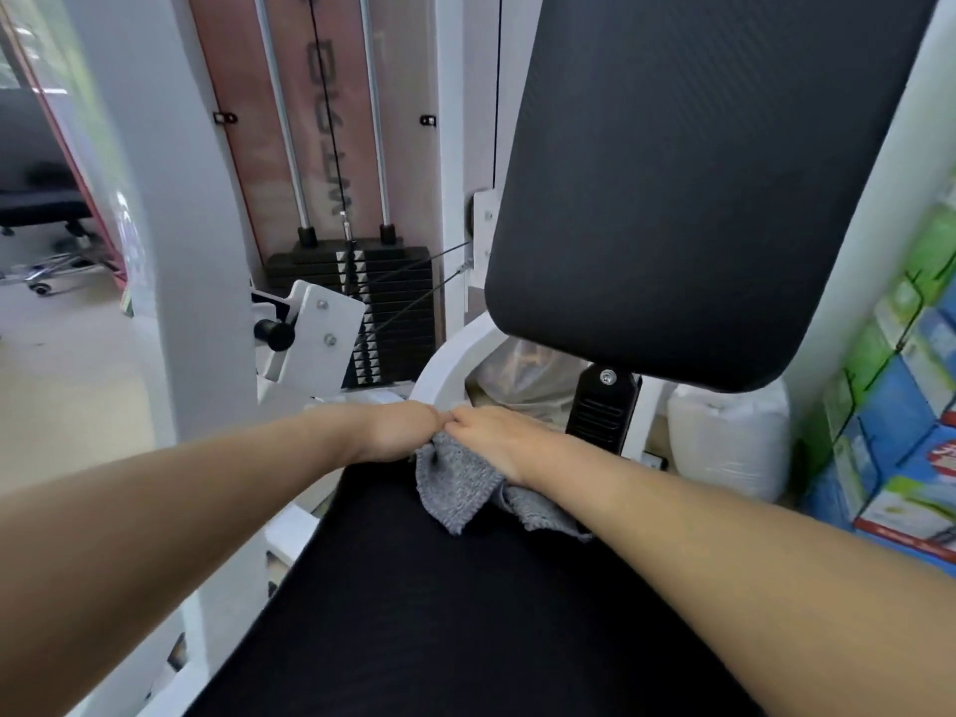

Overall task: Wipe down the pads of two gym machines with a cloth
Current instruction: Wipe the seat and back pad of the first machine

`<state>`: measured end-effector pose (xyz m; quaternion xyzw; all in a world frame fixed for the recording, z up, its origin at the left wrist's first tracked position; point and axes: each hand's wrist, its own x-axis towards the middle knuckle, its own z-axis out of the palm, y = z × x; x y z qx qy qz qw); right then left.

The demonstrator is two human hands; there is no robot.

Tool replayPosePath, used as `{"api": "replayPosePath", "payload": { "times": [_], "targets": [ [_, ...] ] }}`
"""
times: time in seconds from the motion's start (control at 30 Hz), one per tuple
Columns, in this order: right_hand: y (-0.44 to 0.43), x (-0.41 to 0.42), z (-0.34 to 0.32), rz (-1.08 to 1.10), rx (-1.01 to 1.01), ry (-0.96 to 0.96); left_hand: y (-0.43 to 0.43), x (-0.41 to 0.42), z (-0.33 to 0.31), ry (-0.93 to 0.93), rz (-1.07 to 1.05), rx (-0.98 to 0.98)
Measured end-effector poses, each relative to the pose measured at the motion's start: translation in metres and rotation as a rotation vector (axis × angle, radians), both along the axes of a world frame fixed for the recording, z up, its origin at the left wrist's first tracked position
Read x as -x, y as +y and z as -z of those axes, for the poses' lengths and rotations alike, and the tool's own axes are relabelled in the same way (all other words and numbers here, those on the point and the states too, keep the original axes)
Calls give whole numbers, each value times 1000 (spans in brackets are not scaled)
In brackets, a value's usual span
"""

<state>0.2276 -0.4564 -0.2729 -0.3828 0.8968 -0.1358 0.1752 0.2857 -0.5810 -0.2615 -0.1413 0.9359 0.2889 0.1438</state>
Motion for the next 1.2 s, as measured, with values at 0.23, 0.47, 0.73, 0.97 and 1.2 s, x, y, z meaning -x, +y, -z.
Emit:
{"api": "replayPosePath", "payload": {
  "times": [0.23, 0.47, 0.73, 0.97, 1.2],
  "targets": [
    [-13, -18, -3, 8, -44, 61, 12, -41, -21, -34, -35, 108],
    [-27, -76, -26, -205, -2, 51, 19, -120, -39, -45, -39, 332],
    [24, -176, -61, -468, 160, 7, 57, -232, -63, 77, -85, 303],
    [83, -220, -68, -470, 366, 98, 76, -257, -82, 150, -119, 499],
    [109, -220, -54, -366, 460, 254, 117, -253, -56, 439, -257, 403]
  ]
}}
